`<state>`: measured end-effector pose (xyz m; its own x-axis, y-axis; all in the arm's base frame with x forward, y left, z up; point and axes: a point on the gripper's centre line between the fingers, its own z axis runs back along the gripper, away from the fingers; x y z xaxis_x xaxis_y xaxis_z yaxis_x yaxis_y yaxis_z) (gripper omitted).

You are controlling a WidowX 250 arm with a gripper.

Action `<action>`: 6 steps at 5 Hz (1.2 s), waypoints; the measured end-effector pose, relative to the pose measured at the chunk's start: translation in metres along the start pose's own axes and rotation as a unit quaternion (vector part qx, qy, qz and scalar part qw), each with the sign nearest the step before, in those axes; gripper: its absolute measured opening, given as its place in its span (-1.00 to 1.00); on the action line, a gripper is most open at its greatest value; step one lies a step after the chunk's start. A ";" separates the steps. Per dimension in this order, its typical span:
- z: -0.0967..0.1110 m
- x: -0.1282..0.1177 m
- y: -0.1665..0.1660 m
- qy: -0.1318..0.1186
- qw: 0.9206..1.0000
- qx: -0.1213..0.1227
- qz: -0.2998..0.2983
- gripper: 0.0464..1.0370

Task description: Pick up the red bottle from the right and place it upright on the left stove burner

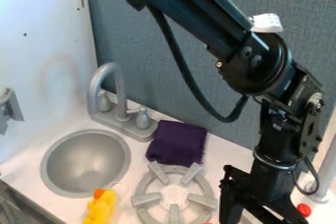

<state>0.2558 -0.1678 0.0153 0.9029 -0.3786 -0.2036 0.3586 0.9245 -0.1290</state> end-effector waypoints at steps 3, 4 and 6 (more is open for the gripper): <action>0.016 0.008 0.003 -0.008 0.999 0.025 -0.020 0.93; 0.028 0.018 -0.003 -0.023 0.999 0.038 -0.032 0.93; 0.025 0.041 -0.016 0.007 0.996 0.067 -0.061 0.93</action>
<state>0.2933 -0.1972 0.0334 0.8473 -0.4886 -0.2084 0.4953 0.8684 -0.0223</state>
